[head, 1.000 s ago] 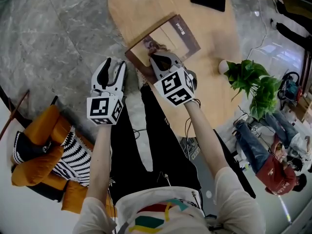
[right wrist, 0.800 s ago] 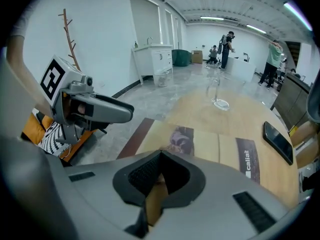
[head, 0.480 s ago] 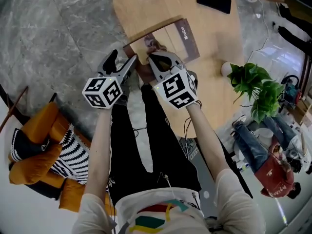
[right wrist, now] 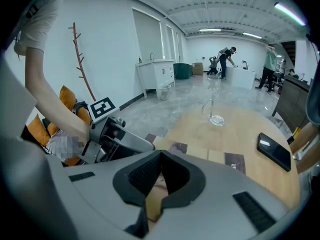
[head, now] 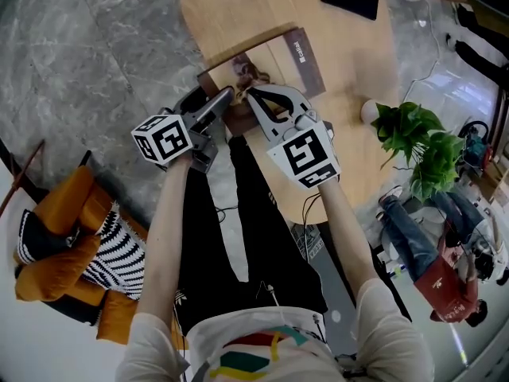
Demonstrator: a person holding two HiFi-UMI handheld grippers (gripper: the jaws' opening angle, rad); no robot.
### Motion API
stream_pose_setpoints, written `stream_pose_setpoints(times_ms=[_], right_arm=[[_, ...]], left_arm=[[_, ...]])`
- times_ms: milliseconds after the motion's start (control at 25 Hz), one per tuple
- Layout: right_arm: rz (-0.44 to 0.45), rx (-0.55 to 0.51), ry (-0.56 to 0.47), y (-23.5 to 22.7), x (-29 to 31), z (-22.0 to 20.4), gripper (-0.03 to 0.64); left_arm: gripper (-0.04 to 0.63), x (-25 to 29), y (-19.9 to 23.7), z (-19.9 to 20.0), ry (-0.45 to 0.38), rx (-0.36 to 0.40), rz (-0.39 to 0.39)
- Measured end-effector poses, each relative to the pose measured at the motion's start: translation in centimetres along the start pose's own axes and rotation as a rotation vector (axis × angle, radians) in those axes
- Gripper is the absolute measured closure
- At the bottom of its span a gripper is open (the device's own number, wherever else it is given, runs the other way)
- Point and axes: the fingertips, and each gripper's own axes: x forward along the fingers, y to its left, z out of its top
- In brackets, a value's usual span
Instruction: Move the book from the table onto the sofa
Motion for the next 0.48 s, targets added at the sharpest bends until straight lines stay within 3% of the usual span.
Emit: stream_pose_setpoints(times_ms=[120,480], right_arm=[[-0.002,0.019,-0.013,-0.4,-0.5,-0.1,0.604],[-0.009,0.043,-0.025,-0.7,-1.0,-0.3,0.604]], left_arm=[[0.373,0.0,0.2,0.0,0.001,0.015,0.018],[0.419,-0.9,-2.1,0.8,-0.062,0.009,-0.046]])
